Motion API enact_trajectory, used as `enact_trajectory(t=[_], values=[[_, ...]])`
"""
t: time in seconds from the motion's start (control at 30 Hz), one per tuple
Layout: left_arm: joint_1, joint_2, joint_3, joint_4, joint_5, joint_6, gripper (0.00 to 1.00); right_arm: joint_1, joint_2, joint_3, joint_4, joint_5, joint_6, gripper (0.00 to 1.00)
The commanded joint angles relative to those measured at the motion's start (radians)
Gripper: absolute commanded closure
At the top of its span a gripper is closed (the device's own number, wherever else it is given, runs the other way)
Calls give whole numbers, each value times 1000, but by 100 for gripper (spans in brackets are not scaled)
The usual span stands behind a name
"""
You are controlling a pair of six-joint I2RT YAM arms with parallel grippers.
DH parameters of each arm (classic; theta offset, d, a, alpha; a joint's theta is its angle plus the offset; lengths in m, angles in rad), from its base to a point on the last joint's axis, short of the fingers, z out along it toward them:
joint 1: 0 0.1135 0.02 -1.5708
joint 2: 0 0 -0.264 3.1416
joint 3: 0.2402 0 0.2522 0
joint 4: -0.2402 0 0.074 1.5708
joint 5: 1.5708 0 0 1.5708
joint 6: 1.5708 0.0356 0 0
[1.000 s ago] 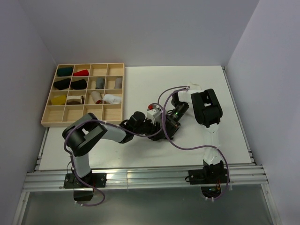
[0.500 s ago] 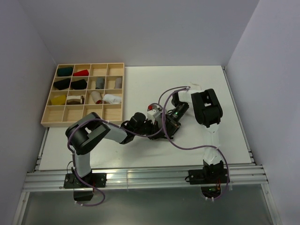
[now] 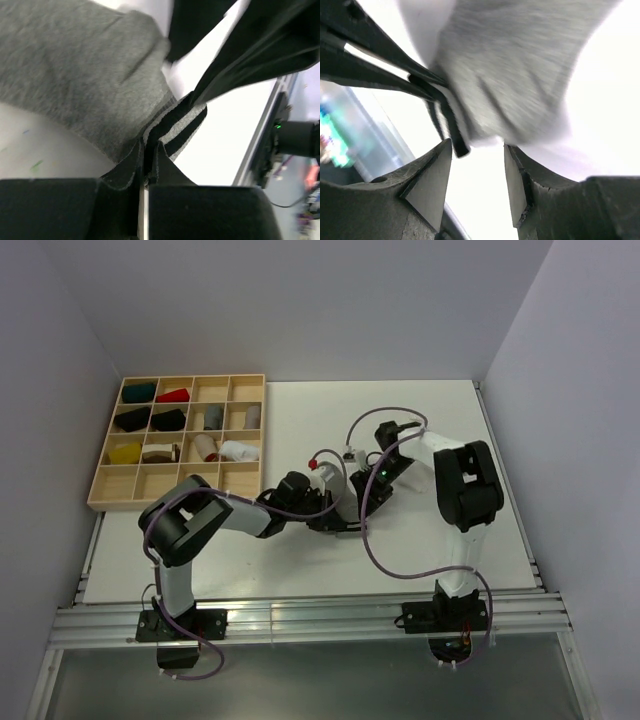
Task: Roll the socks
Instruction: Roll the sock at the center of the board.
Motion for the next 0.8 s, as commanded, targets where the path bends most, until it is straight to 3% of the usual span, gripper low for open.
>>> enact_trajectory(t=[0.0,0.23,0.43,0.57,0.77], values=[[50,23,-14,-174,23,-75,100,-36,-118,-29,156,62,55,46],[113,64,47,-317,213,-157,100,-84,-318,-185,326,125,26,48],[159,141,27,-229,408,-272,100,-28,-565,-373,469,172,-74,44],[173,170,11,-216,463,-318,100,103,-733,-483,509,220,-140,40],[196,182,11,-243,499,-352,100,314,-782,-563,580,327,-157,37]])
